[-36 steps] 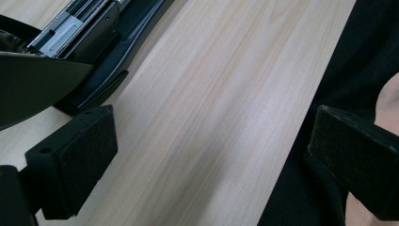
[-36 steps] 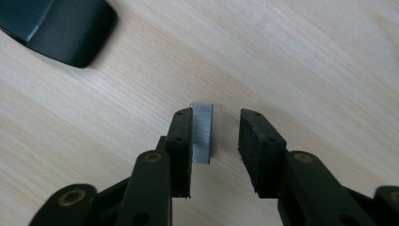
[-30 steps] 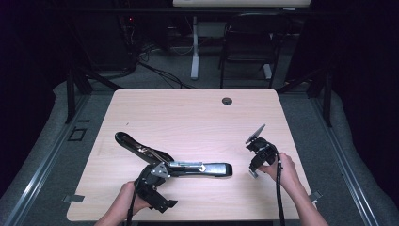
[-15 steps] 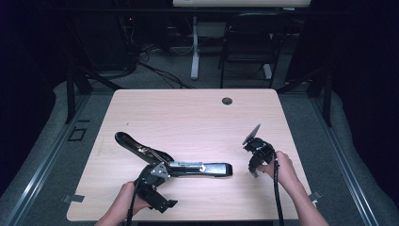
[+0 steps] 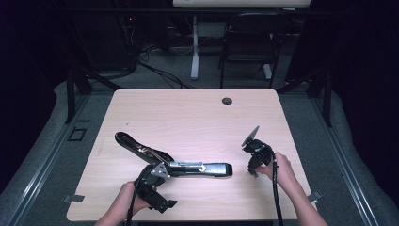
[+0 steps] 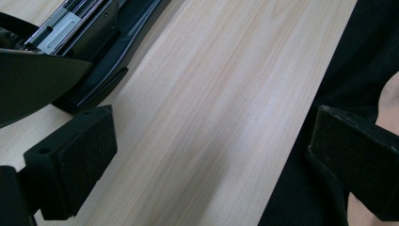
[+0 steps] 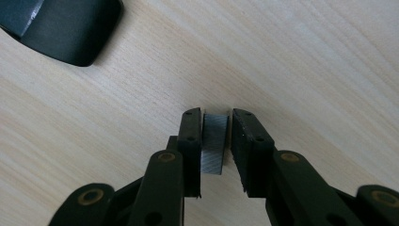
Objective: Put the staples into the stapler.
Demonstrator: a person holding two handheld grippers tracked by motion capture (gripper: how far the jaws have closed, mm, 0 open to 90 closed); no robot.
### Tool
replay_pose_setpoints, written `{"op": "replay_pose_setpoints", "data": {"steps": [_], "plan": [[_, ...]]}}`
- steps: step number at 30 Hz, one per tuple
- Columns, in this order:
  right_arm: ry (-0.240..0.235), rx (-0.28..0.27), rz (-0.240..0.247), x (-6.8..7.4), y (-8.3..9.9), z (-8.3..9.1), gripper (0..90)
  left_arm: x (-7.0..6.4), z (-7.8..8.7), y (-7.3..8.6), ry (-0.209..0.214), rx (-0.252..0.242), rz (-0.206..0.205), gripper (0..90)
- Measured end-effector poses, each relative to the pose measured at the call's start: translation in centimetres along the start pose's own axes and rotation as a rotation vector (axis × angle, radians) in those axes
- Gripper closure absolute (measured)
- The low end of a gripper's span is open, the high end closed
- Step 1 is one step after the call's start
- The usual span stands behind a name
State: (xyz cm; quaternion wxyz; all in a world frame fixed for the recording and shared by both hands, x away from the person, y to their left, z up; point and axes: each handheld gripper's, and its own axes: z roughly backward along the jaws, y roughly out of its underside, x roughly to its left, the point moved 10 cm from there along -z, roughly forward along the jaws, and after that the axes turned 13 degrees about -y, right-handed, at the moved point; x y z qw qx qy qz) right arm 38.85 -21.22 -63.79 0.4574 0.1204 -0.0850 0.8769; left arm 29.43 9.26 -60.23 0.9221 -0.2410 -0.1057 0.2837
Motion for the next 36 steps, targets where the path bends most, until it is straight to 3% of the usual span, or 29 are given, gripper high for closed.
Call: {"op": "replay_pose_setpoints", "data": {"steps": [6,7,13,17,22,23,24,25,29,33,34,36], "plan": [[-0.001,-0.002,-0.003,0.0,0.0,-0.2,77.3,0.0,0.0,0.0,0.0,0.001,-0.003,1.5],[-0.004,-0.023,-0.014,0.1,-0.1,-0.4,77.3,0.0,0.0,0.0,0.0,0.001,-0.002,1.5],[0.008,0.022,0.006,-0.1,0.2,-0.1,77.5,0.0,0.0,0.0,0.001,0.001,-0.002,1.5],[0.007,0.013,0.007,-0.1,0.2,0.0,77.8,0.0,0.0,0.0,0.001,0.0,-0.002,1.5],[-0.01,-0.006,0.021,0.3,0.0,0.4,77.9,0.0,0.1,0.0,0.0,-0.001,0.001,1.5],[-0.042,-0.073,-0.005,0.9,-0.3,0.1,77.8,0.0,0.1,0.0,0.002,-0.003,0.003,1.4],[-0.031,-0.021,0.028,0.7,-0.1,0.7,77.9,0.1,0.1,0.0,-0.015,0.0,0.003,1.4],[-0.033,-0.049,0.025,1.0,-0.3,0.6,77.9,0.0,0.1,0.0,-0.016,-0.001,0.005,1.4],[-0.028,-0.014,0.07,1.6,-0.2,1.3,77.9,0.0,0.2,0.1,-0.002,-0.004,0.006,1.3],[-0.038,-0.032,0.088,2.1,-0.4,1.4,77.9,0.1,0.3,0.1,0.002,-0.006,0.015,0.6],[-0.049,-0.063,0.086,2.4,-0.6,1.3,77.9,0.1,0.3,0.1,0.004,-0.005,0.013,0.5],[-0.044,-0.045,0.103,2.4,-0.5,1.5,77.9,0.2,0.4,0.1,0.004,-0.008,0.02,0.5]]}}
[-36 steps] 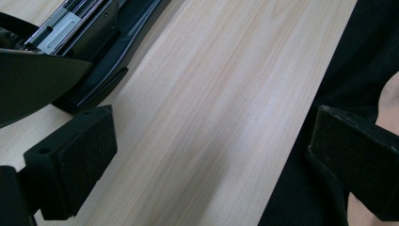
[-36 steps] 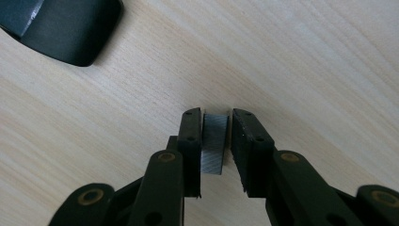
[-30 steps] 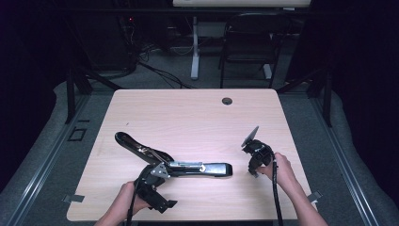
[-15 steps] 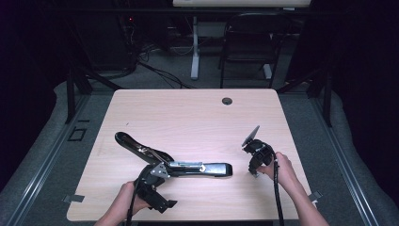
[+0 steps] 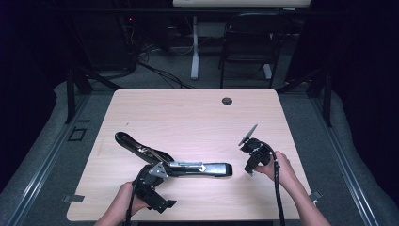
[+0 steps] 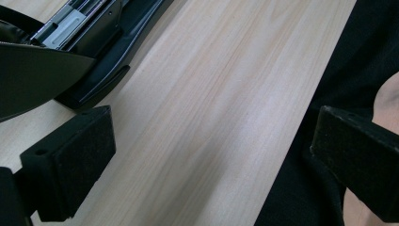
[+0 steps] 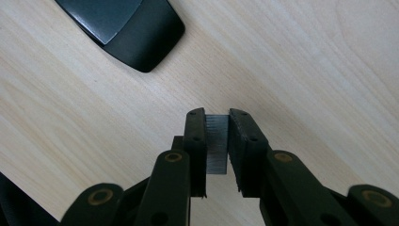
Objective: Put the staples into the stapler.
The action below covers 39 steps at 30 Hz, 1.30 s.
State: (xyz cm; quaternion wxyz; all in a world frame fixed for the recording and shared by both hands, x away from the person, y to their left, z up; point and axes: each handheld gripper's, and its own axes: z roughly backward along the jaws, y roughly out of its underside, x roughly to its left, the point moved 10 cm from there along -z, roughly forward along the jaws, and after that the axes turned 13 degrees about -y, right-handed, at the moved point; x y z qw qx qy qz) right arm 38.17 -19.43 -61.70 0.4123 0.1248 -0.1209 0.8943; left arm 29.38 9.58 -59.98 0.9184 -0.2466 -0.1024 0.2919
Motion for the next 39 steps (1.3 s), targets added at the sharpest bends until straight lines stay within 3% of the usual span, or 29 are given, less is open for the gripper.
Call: {"op": "replay_pose_setpoints", "data": {"steps": [3,4,6,7,8,31,39], "plan": [[-0.001,0.016,0.017,0.2,0.0,0.1,77.9,0.1,0.1,0.1,0.001,0.002,0.0,0.4],[-0.003,-0.041,-0.001,0.4,-0.4,-0.2,77.9,0.2,0.1,0.1,0.0,0.0,0.002,0.4],[0.01,0.025,0.041,0.3,-0.2,0.3,77.9,0.2,0.1,0.1,0.003,-0.003,0.011,0.3],[0.01,0.028,0.048,0.3,-0.3,0.3,77.9,0.2,0.2,0.1,0.006,-0.004,0.011,0.3],[0.007,-0.006,0.047,0.6,-0.6,0.0,77.9,0.2,0.2,0.1,0.007,-0.004,0.014,0.3],[0.016,-0.034,0.164,2.0,-2.7,0.7,77.9,0.6,1.0,0.8,0.022,0.0,0.028,0.2],[0.022,-0.05,0.212,2.8,-3.9,0.9,78.0,1.2,1.8,2.6,0.019,0.002,0.069,0.2]]}}
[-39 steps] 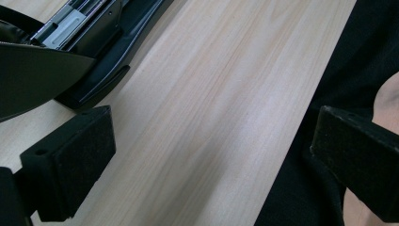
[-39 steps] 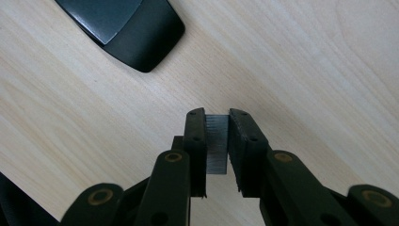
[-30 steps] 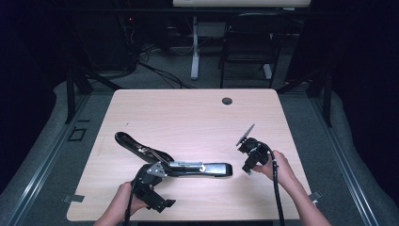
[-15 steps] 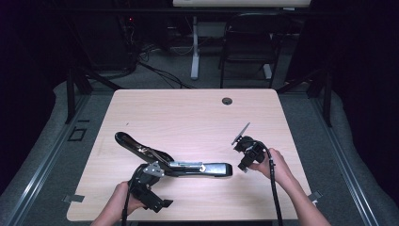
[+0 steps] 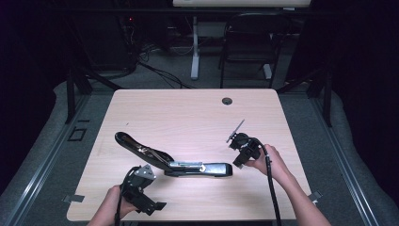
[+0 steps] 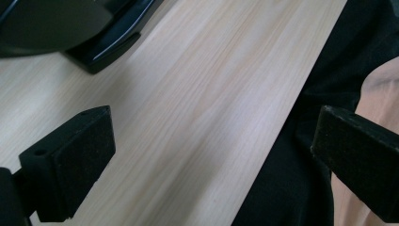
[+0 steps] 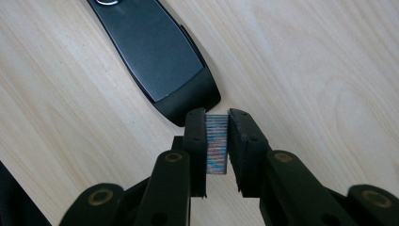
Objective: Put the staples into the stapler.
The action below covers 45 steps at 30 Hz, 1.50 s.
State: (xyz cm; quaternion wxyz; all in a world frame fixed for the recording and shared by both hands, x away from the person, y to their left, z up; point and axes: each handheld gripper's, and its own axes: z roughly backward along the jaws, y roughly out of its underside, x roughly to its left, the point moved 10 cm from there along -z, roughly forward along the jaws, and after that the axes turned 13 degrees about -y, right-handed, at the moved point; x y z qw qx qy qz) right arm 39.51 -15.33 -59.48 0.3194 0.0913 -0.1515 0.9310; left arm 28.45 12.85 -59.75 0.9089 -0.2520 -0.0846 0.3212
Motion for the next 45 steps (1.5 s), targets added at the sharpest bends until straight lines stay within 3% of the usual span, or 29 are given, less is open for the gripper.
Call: {"op": "replay_pose_setpoints", "data": {"steps": [21,26,39,45], "plan": [[-0.007,-0.037,0.148,2.2,-4.1,0.7,78.0,1.4,0.2,0.7,-0.035,0.014,0.026,0.2],[-0.018,-0.041,0.186,2.8,-5.1,0.4,78.0,1.9,0.8,0.0,-0.091,-0.044,0.034,0.2],[-0.026,-0.048,0.237,3.5,-7.3,-0.3,78.0,2.1,0.6,0.3,-0.086,-0.027,0.044,0.2],[-0.034,-0.041,0.283,4.0,-8.1,-0.7,78.0,1.9,0.4,0.4,-0.076,-0.021,0.033,0.2]]}}
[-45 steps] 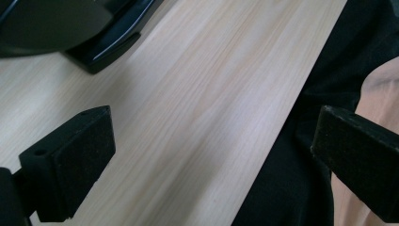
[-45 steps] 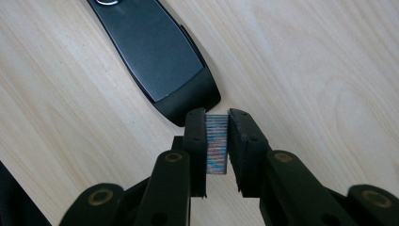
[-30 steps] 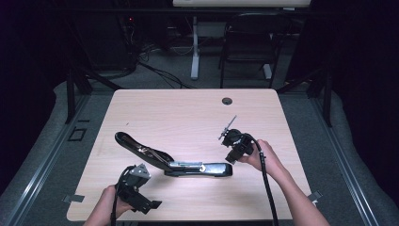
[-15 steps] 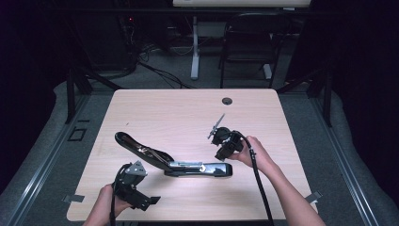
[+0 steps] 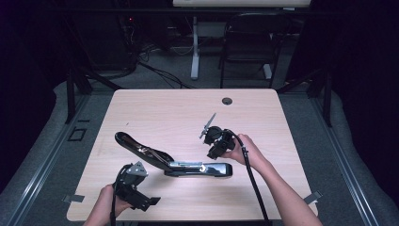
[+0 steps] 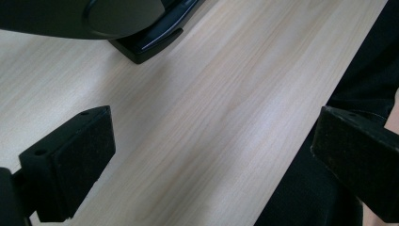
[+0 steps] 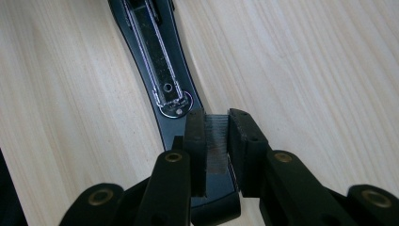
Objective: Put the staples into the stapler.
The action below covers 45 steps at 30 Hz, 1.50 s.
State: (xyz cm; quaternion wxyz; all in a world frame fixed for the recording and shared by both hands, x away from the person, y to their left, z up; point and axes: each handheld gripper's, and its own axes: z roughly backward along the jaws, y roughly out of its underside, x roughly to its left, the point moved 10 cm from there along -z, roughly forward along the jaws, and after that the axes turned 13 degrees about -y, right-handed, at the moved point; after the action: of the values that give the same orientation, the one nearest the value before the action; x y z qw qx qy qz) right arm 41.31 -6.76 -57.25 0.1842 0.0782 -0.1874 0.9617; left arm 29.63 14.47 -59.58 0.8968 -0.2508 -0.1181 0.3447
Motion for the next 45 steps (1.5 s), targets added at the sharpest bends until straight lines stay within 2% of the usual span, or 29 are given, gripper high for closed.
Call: {"op": "replay_pose_setpoints", "data": {"steps": [9,13,26,45], "plan": [[-0.031,0.002,0.054,0.6,-1.2,-0.8,78.0,0.0,-0.1,0.0,0.007,0.003,0.001,0.3],[-0.035,0.023,0.088,0.7,-1.5,-1.1,78.0,-0.1,-0.2,0.1,0.007,0.007,-0.001,0.3],[-0.085,0.008,0.145,1.6,-2.9,-2.3,78.0,-0.1,-0.2,0.1,0.009,0.012,-0.002,0.2],[-0.125,0.014,0.166,2.0,-3.4,-3.6,78.0,-0.2,-0.3,0.2,0.013,0.014,0.0,0.2]]}}
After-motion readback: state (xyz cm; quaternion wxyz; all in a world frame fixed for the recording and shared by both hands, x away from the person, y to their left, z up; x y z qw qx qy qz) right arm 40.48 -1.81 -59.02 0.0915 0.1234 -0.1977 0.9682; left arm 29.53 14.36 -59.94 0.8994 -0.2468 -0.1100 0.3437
